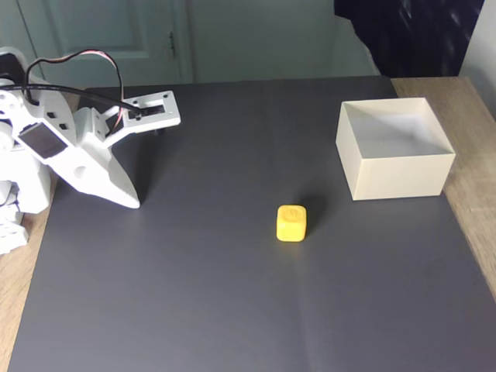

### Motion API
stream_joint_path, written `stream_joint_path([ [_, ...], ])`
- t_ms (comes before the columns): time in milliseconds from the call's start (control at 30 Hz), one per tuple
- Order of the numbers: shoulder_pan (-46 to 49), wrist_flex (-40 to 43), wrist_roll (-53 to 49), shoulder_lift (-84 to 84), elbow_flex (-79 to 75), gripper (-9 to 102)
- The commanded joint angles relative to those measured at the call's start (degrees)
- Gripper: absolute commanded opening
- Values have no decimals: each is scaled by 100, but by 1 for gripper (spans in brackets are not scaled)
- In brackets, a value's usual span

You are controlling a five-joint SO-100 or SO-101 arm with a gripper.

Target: Grasp a cube block and put it in the white box.

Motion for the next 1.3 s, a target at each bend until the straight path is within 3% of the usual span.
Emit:
stream_joint_path([
  [0, 0, 26, 18, 44, -26, 0],
  [767, 0, 26, 18, 44, -26, 0],
  [900, 404, 26, 18, 44, -26, 0],
  [1267, 1248, -923, 747, 18, -35, 0],
])
